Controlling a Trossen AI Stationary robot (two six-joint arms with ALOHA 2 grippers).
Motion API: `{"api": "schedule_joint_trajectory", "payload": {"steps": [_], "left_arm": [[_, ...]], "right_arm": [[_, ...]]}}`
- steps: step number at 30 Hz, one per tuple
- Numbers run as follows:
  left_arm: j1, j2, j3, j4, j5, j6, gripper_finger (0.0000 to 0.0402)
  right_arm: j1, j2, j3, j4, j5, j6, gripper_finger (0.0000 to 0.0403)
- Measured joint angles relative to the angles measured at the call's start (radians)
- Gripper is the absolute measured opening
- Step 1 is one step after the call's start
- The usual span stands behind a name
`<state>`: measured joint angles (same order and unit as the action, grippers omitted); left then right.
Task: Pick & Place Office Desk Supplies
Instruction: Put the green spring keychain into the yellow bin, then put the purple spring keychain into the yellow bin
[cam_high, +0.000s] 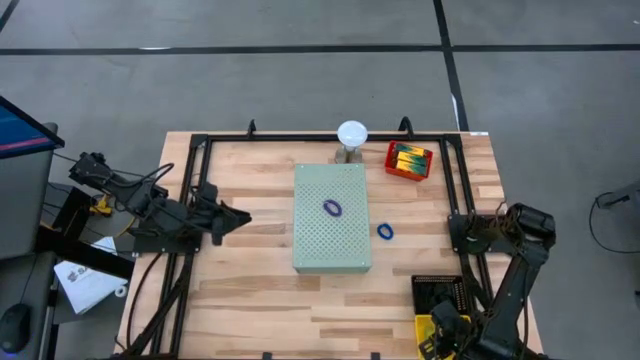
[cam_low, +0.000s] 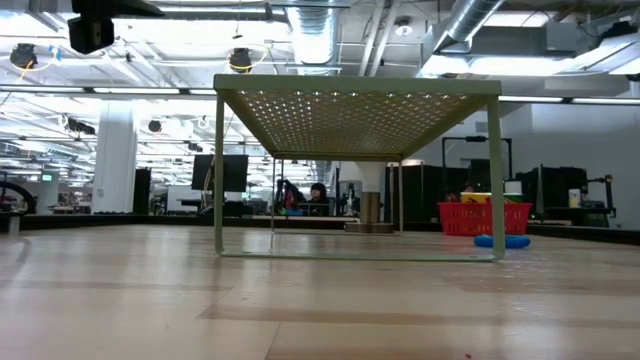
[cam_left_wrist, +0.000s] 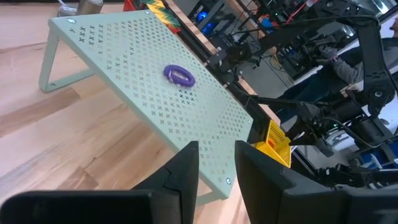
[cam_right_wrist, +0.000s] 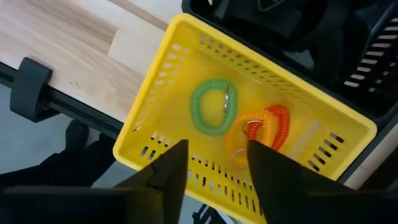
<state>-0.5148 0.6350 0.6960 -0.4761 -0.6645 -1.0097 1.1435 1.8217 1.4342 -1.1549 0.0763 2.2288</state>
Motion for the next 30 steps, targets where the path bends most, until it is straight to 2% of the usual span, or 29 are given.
{"api": "schedule_joint_trajectory", "payload": {"steps": [6, 13, 16, 22, 28, 30], "left_arm": [[0.0, 0.025, 0.0, 0.032, 0.044, 0.079, 0.0099], [0.0, 0.187, 0.0, 0.136, 0.103, 0.185, 0.0099], [0.018, 0.305, 0.008, 0.219, 0.148, 0.303, 0.0099], [0.091, 0.529, 0.144, 0.197, 0.222, 0.655, 0.0102], [0.233, 0.668, 0.313, 0.203, 0.294, 1.001, 0.0145], [0.292, 0.709, 0.354, 0.203, 0.339, 1.066, 0.0159]], "right_arm": [[-0.017, -0.002, 0.005, 0.002, 0.067, -0.005, 0.0199], [-0.08, -0.003, 0.025, 0.003, 0.206, -0.029, 0.0201], [-0.102, -0.003, 0.034, 0.003, 0.25, -0.039, 0.0199], [-0.121, -0.003, 0.049, 0.003, 0.286, -0.047, 0.0199], [-0.136, -0.003, 0.076, 0.001, 0.335, -0.047, 0.0199], [-0.144, -0.003, 0.083, -0.001, 0.357, -0.047, 0.0198]]}}
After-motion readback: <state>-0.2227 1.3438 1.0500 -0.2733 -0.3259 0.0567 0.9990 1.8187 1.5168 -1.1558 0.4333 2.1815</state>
